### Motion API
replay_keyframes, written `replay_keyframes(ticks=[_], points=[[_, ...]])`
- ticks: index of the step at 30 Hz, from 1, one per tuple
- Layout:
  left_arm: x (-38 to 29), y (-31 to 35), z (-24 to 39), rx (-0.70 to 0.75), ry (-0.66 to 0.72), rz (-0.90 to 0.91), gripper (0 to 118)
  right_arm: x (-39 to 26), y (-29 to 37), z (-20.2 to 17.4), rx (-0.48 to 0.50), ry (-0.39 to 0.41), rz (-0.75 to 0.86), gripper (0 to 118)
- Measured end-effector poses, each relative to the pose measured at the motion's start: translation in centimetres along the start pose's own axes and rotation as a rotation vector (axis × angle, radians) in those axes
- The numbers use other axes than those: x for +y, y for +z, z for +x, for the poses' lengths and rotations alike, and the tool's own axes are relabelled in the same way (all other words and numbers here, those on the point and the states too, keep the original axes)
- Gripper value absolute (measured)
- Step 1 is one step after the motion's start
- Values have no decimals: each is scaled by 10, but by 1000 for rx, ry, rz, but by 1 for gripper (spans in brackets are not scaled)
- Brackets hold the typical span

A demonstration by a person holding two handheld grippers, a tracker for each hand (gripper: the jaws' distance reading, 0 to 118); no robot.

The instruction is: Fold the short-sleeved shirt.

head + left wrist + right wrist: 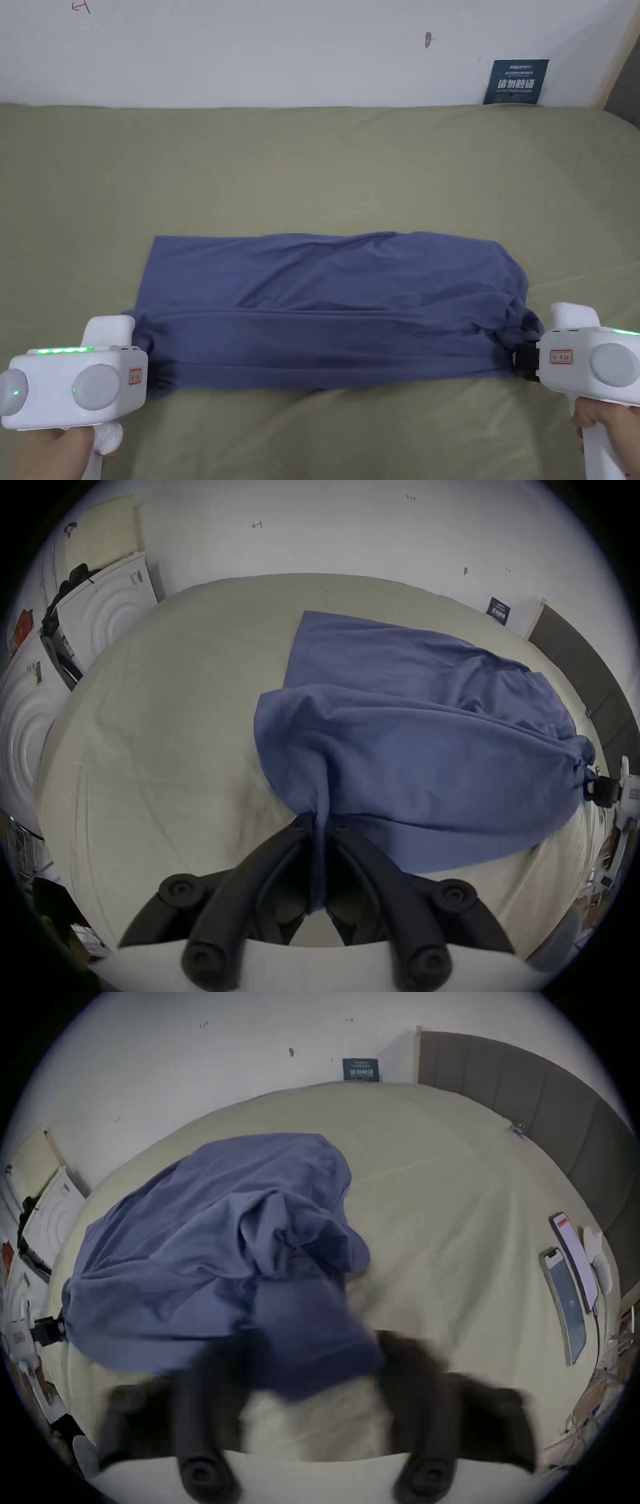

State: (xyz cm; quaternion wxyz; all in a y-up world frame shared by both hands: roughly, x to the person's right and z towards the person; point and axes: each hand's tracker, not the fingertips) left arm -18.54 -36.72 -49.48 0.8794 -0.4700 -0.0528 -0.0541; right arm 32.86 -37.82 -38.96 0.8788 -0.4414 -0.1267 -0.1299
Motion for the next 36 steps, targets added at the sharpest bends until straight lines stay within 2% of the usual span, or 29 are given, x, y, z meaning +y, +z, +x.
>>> replay_keyframes(ticks=[2, 6, 8, 13, 20, 26, 29, 30, 31, 32, 33, 34, 35, 36], points=[[0, 5, 1, 22, -31, 7, 7, -3, 12, -4, -13, 54, 36, 11], [-2, 23, -4, 21, -21, 35, 7, -7, 31, 5, -9, 39, 28, 11], [-5, 36, -6, 16, -25, 51, 7, -14, 48, 5, -18, 71, 48, 11], [-36, 65, -14, 11, -41, 64, 7, -49, 85, 16, -5, 89, 53, 11], [-99, 90, -25, -18, -1, 25, 7, -106, 111, 25, 8, 78, 30, 11], [-112, 87, -33, -54, 31, 29, 7, -116, 109, 24, 4, 75, 24, 11], [-111, 84, -39, -108, 83, 52, 7, -115, 108, 22, 8, 79, 33, 14], [-110, 83, -41, -121, 93, 50, 10, -116, 109, 22, 9, 78, 38, 21], [-110, 83, -43, -135, 94, 52, 26, -116, 109, 22, -11, 84, 36, 44], [-109, 83, -44, -125, 89, 50, 76, -115, 110, 22, -32, 88, 25, 97], [-108, 84, -44, -103, 72, 41, 113, -114, 113, 24, -20, 90, 22, 118], [-106, 92, -43, -91, 47, 63, 118, -110, 127, 26, 6, 101, 79, 111], [-96, 99, -46, -68, 31, 111, 111, -104, 136, 22, -11, 98, 72, 102], [-87, 102, -45, -68, 37, 99, 107, -97, 140, 21, -14, 108, 84, 99]])
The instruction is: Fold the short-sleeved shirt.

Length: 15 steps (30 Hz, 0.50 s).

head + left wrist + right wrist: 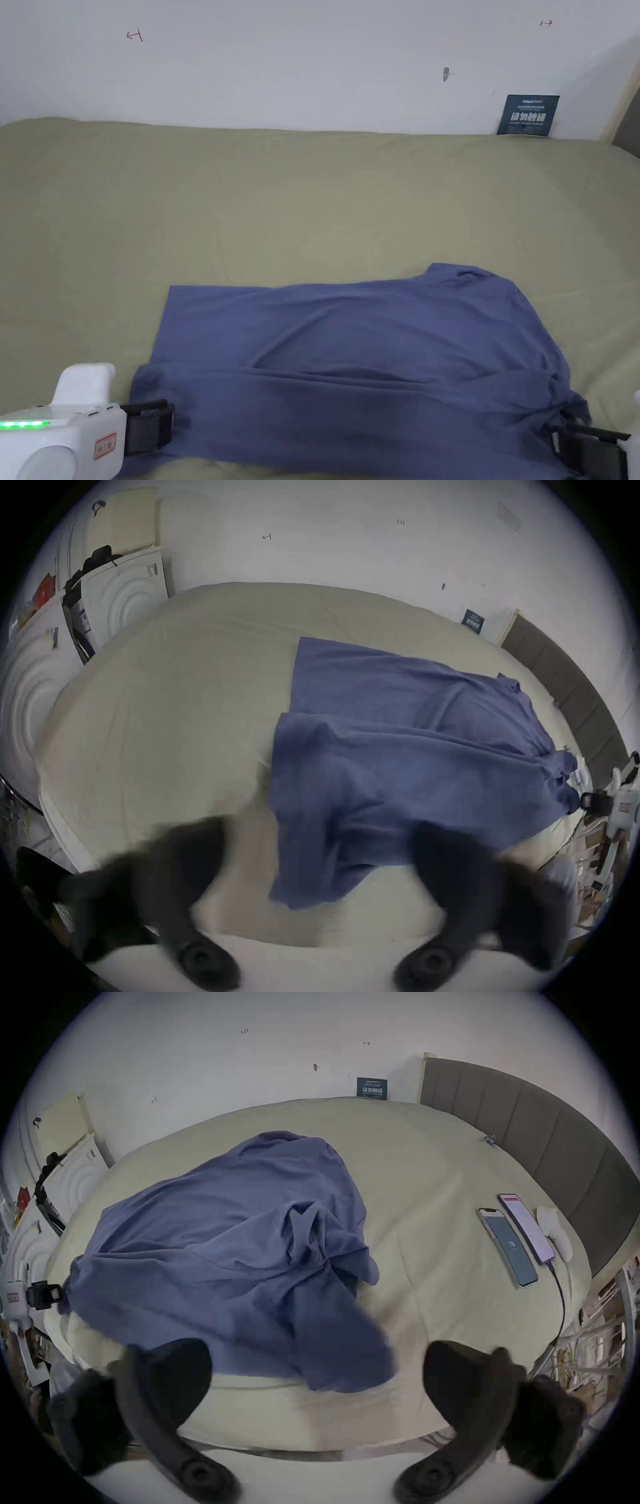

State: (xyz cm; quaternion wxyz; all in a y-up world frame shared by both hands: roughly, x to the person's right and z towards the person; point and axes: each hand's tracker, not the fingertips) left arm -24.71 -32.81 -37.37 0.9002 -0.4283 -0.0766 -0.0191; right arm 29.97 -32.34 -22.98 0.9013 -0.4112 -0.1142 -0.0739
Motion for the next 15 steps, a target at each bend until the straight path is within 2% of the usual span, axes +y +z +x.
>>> replay_keyframes(ticks=[1, 2, 3, 4, 5, 6, 7, 9, 11, 12, 13, 14, 15], points=[[12, 0, 0, -1, 3, 14, 102, 11, 3, 0, -1, 11, 44, 97], [23, -3, 8, -12, 6, 32, 91, 24, 3, -2, -14, 13, 76, 81], [37, -8, 13, -20, 6, 36, 71, 33, -15, 2, -21, 18, 96, 53], [55, -15, 18, -25, -3, 44, 32, 49, -25, 1, -15, 16, 116, 12], [72, -26, 25, -18, -7, 63, 0, 63, -34, 1, -21, -1, 132, 0], [81, -43, 25, -6, -9, 80, 0, 78, -39, 1, -38, -23, 189, 0], [97, -58, 27, -11, -22, 62, 0, 99, -48, -7, 34, 26, 132, 0], [125, -92, 32, -19, -30, 13, 0, 127, -72, -11, 30, 33, 127, 0], [150, -127, 31, 24, -19, -25, 0, 137, -93, -21, -7, 82, 122, 0], [157, -140, 29, 28, -19, -35, 4, 141, -102, -22, -14, 84, 109, 0], [164, -153, 28, 61, -12, -53, 20, 144, -111, -21, -14, 80, 89, 0], [171, -168, 26, 67, -25, -74, 72, 146, -118, -21, -13, 78, 65, 0], [177, -179, 24, 68, -32, -83, 112, 150, -136, -7, 4, 54, 31, 0]])
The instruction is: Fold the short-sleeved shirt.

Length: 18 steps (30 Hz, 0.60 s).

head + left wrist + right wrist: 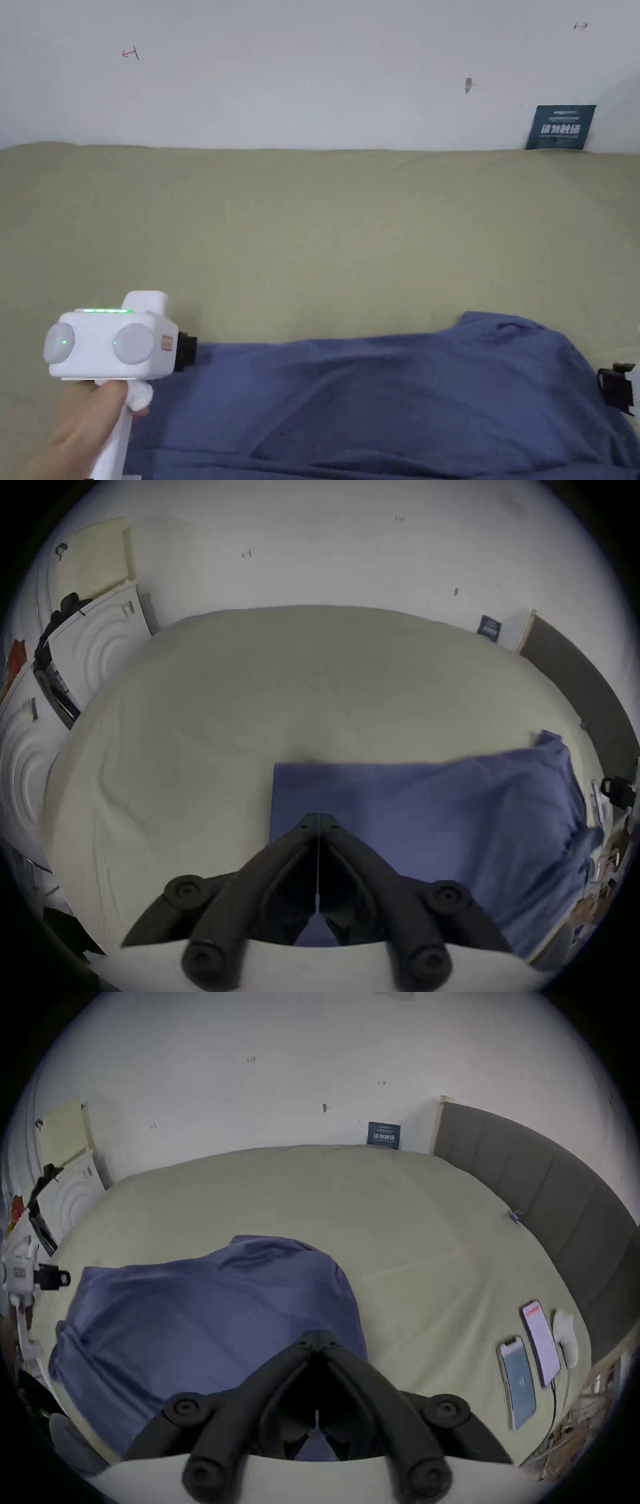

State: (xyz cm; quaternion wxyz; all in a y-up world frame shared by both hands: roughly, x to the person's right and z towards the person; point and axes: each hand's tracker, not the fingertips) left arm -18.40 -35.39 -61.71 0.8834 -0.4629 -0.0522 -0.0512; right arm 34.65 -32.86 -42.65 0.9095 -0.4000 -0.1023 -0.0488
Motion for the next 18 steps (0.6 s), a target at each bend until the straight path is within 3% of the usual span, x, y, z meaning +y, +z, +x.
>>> replay_keyframes(ticks=[1, 3, 5, 8, 9, 10, 11, 12, 14, 15, 18], points=[[4, -14, -1, 38, -14, -52, 118, 1, -7, 5, -6, -1, -5, 0], [8, -28, 1, 84, -31, 0, 106, 2, -15, 13, -15, 0, -30, 0], [11, -38, 4, 43, -16, -83, 90, 3, -31, 20, -37, -5, -49, 0], [5, -36, 7, 36, -44, -51, 84, 11, -41, 25, -48, 9, -58, 0], [5, -34, 8, 6, -61, -38, 76, 16, -45, 27, -44, 10, -60, 0], [5, -31, 11, 10, -65, -18, 51, 23, -51, 30, -32, 13, -78, 0], [3, -21, 17, 9, -76, 12, 1, 28, -57, 31, -28, 12, -98, 6], [0, -21, 19, 9, -80, 24, 1, 29, -63, 29, -30, 17, -118, 31], [-7, -29, 21, 7, -106, -5, 1, 31, -85, 29, -36, 10, -195, 118], [-5, -28, 21, 15, -112, -6, 1, 42, -88, 30, -58, 14, -106, 109], [-8, -29, 20, 11, -82, 1, 1, 62, -121, 13, -104, 42, -258, 98]])
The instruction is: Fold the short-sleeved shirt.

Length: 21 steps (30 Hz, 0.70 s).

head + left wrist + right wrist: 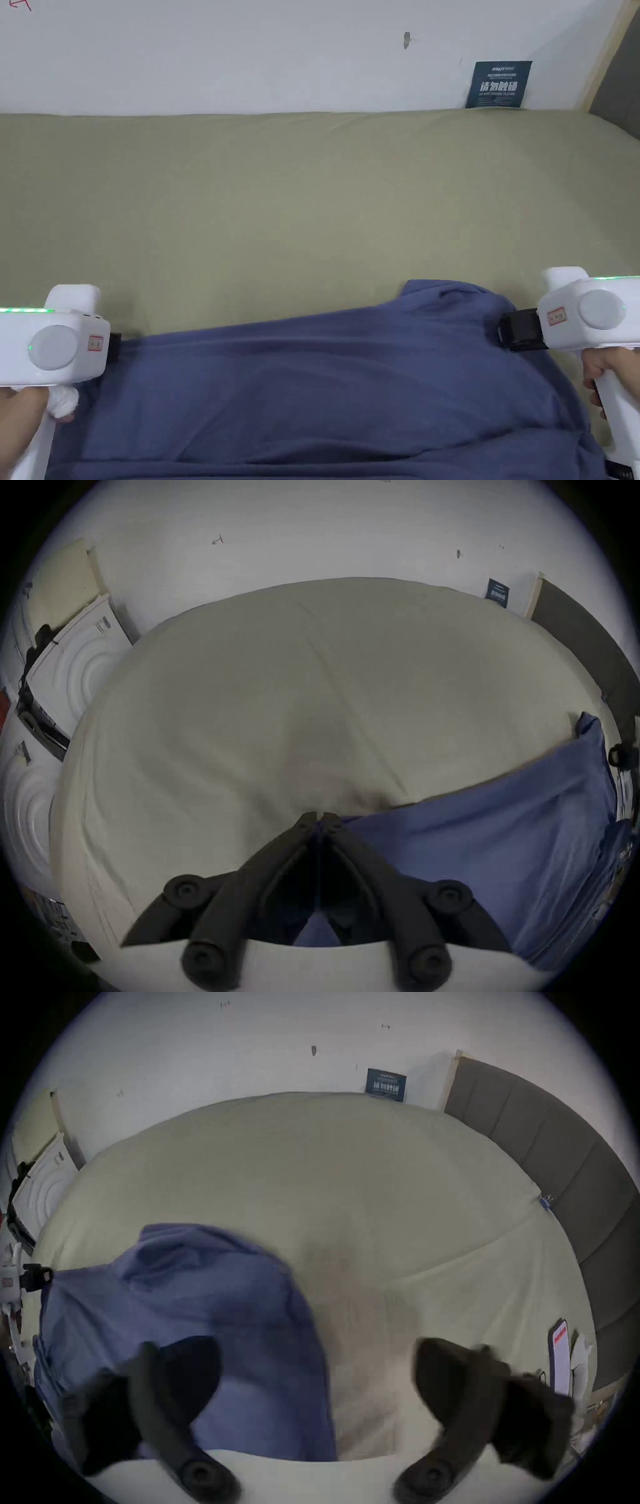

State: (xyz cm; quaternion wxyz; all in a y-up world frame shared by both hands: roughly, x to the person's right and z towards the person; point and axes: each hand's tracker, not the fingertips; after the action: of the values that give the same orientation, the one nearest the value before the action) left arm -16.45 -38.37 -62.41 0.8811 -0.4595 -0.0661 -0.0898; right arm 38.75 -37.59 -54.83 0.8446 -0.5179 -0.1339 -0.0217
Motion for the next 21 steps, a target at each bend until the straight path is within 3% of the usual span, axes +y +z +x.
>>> replay_keyframes(ticks=[1, 2, 3, 4, 5, 6, 9, 12, 21], points=[[3, 2, 1, 2, 6, -1, 1, 7, -6, -5, 0, 16, -11, 83], [3, 3, 2, 4, 5, 1, 1, -22, -10, 17, 47, -3, 28, 72], [2, 5, 2, 8, 0, 4, 1, -33, -8, 25, 33, -31, 39, 58], [1, 9, 3, 12, -1, 7, 1, -32, -2, 26, 72, -48, 85, 16], [3, 13, 2, 16, -1, 9, 1, -31, 1, 26, 105, -44, 96, 1], [2, 19, 0, 19, 2, 16, 1, -44, 35, 11, 54, -34, 128, 1], [0, 45, -10, 12, 33, 45, 1, -55, 69, 4, 55, -22, 184, 1], [-6, 80, -22, -6, 71, 82, 1, -63, 98, 27, 143, -79, 203, 1], [-76, 184, -46, -51, 81, 163, 1, -141, 212, 32, 183, -31, 321, 1]])
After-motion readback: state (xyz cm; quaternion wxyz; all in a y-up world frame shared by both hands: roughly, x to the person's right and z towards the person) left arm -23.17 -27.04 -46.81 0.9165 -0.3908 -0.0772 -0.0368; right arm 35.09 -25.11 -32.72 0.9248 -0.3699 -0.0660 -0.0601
